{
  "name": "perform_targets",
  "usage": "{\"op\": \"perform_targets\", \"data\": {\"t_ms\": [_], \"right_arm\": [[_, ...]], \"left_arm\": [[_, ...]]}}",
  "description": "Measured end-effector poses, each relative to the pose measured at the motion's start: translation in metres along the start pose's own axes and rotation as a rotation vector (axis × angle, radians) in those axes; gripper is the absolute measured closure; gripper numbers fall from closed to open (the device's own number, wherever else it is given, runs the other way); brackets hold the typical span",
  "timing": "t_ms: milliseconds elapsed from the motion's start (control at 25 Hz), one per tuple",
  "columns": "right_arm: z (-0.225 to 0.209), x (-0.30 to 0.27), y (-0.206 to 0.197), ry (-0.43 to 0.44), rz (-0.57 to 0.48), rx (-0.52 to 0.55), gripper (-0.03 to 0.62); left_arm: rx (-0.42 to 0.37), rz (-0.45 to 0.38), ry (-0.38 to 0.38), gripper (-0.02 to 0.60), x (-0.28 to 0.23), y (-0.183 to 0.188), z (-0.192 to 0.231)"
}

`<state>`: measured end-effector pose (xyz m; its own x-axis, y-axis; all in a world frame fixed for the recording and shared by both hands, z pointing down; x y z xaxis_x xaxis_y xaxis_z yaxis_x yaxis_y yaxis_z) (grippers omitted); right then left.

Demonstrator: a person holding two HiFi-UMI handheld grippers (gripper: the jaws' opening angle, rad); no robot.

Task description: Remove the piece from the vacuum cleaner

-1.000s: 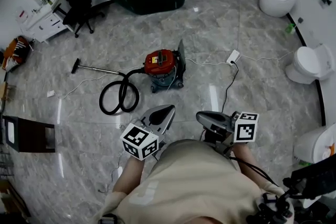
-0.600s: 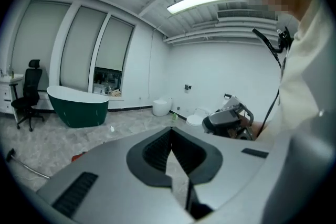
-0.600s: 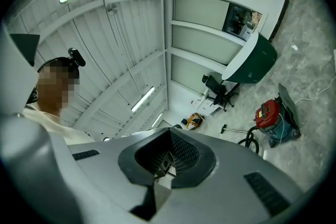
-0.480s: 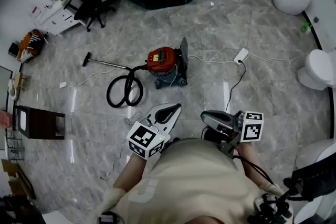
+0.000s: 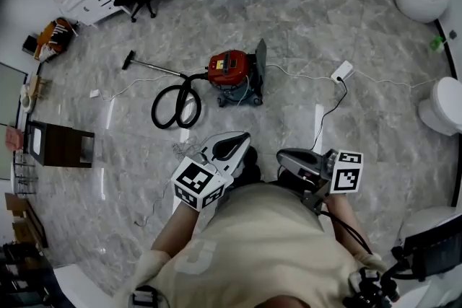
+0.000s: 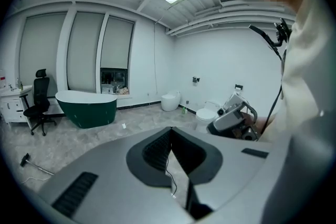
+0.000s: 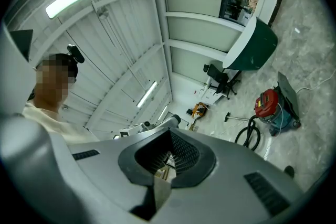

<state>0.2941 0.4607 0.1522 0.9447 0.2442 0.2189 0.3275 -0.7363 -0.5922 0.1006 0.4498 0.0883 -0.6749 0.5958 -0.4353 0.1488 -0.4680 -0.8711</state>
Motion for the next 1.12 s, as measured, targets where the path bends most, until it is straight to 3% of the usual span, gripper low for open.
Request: {"op": "perform_targets", "data": {"t_ms": [520,840,1120], "right_arm": [[-0.022,-0.02,0.031,-0.201,-0.004,0.047,0.592],[-0.053,-0.104,0.06,-0.307,0.107,0.097,0.592],[-0.082,-0.189,0.082,-0.386,0.109,0.12,0.592]], "left_arm": [[0.023,-0.079,-0.106,0.584,-0.029,0.021,0.064],[0.14,-0.131,-0.096,0.586,-0.018,0.028,0.171],[0.187,-0.144,-0.114,0.585,0.0,0.036,0.263]]}}
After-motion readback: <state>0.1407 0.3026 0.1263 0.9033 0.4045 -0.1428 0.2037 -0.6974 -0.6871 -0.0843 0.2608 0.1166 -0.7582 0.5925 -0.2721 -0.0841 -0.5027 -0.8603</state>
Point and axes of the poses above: the fingertips, and each gripper's own axes: x backward along the fingers, z to its left, y out of its top, the point moved 8 cm from there along x, backward along the fingers, and after that the axes turned 9 degrees about x, right-handed, at the moved point
